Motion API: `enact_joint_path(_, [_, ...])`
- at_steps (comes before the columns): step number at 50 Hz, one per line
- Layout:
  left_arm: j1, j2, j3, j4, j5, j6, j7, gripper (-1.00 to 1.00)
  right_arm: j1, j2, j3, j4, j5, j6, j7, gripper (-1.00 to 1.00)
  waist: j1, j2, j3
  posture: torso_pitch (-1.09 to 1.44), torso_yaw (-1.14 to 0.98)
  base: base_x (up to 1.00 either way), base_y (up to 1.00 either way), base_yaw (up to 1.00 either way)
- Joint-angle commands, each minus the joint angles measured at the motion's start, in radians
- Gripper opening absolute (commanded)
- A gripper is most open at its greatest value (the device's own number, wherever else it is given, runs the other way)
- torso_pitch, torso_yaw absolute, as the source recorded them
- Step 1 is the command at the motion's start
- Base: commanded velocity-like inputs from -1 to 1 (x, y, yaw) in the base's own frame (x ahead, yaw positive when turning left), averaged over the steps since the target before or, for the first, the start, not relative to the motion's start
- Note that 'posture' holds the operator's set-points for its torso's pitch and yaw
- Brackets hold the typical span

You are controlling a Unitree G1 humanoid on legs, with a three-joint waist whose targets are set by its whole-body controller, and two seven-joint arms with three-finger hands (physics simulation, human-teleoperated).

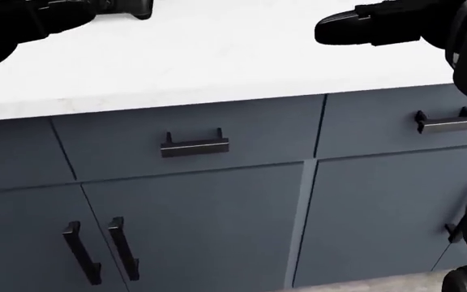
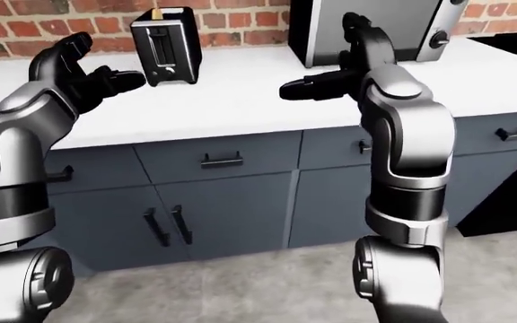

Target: Push down the lever of the toaster to turn it on.

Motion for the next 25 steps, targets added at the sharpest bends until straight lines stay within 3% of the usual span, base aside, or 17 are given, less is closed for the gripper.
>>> enact_joint_path(1, [-0.043,0.008,0.002,-0.044,-0.011,-0.028,-0.007,1.00,-0.049,-0.017,-0.012,-0.034,-0.007,-0.026,-0.007,1.00,-0.004,0.001,-0.025,0.00,0.00,0.13,0.18,0.00])
enact_joint_path(4, [-0.045,0.009,0.001,-0.041,-0.010,-0.029,-0.009,1.00,-0.051,-0.017,-0.011,-0.024,-0.009,-0.035,-0.006,1.00,0.002,-0.035,-0.023,0.00,0.00,0.14,0.20,0.00])
enact_joint_path(6, [-0.046,0.009,0.001,-0.042,-0.010,-0.026,-0.006,1.00,-0.048,-0.015,-0.010,-0.023,-0.010,-0.037,-0.006,1.00,0.007,-0.083,-0.030,0.00,0.00,0.14,0.23,0.00])
enact_joint_path(7, [-0.045,0.009,0.001,-0.038,-0.009,-0.032,-0.009,1.00,-0.046,-0.015,-0.011,-0.024,-0.010,-0.039,-0.006,1.00,0.015,-0.088,-0.040,0.00,0.00,0.13,0.28,0.00])
enact_joint_path(8, [-0.045,0.008,0.001,-0.039,-0.009,-0.031,-0.008,1.00,-0.047,-0.015,-0.011,-0.026,-0.010,-0.036,-0.006,1.00,0.003,-0.073,-0.031,0.00,0.00,0.13,0.28,0.00])
enact_joint_path(9, [-0.040,0.007,0.000,-0.040,-0.008,-0.034,-0.009,1.00,-0.046,-0.012,-0.011,-0.028,-0.009,-0.036,-0.008,1.00,0.009,-0.089,-0.031,0.00,0.00,0.14,0.28,0.00])
enact_joint_path(12, [-0.037,0.005,0.001,-0.044,-0.009,-0.032,-0.007,1.00,-0.044,-0.010,-0.013,-0.026,-0.008,-0.040,-0.009,1.00,0.003,-0.076,-0.044,0.00,0.00,0.13,0.28,0.00])
enact_joint_path(16, [-0.037,0.006,0.002,-0.047,-0.011,-0.027,-0.005,1.00,-0.049,-0.009,-0.011,-0.019,-0.007,-0.043,-0.011,1.00,-0.003,-0.036,-0.026,0.00,0.00,0.13,0.28,0.00])
enact_joint_path(19, [-0.034,0.007,0.004,-0.047,-0.012,-0.028,-0.004,1.00,-0.052,-0.010,-0.013,-0.017,-0.005,-0.044,-0.012,1.00,-0.012,0.024,-0.032,0.00,0.00,0.14,0.29,0.00])
enact_joint_path(20, [-0.036,0.006,0.003,-0.046,-0.012,-0.029,-0.004,1.00,-0.052,-0.010,-0.012,-0.019,-0.005,-0.042,-0.011,1.00,-0.017,0.061,-0.041,0.00,0.00,0.13,0.30,0.00])
enact_joint_path(21, [-0.036,0.006,0.002,-0.036,-0.009,-0.037,-0.007,1.00,-0.049,-0.012,-0.014,-0.018,-0.004,-0.044,-0.011,1.00,-0.025,0.072,-0.057,0.00,0.00,0.12,0.30,0.00])
enact_joint_path(22, [-0.040,0.007,0.003,-0.044,-0.013,-0.027,-0.003,1.00,-0.048,-0.012,-0.014,-0.023,-0.003,-0.040,-0.012,1.00,-0.010,0.055,-0.040,0.00,0.00,0.14,0.31,0.00])
enact_joint_path(23, [-0.038,0.007,0.002,-0.041,-0.011,-0.032,-0.005,1.00,-0.044,-0.012,-0.015,-0.024,-0.002,-0.042,-0.012,1.00,-0.016,0.062,-0.029,0.00,0.00,0.14,0.31,0.00])
enact_joint_path(25, [-0.040,0.006,0.002,-0.046,-0.013,-0.026,-0.001,1.00,-0.045,-0.014,-0.015,-0.026,-0.001,-0.040,-0.012,1.00,-0.009,0.037,-0.033,0.00,0.00,0.13,0.31,0.00])
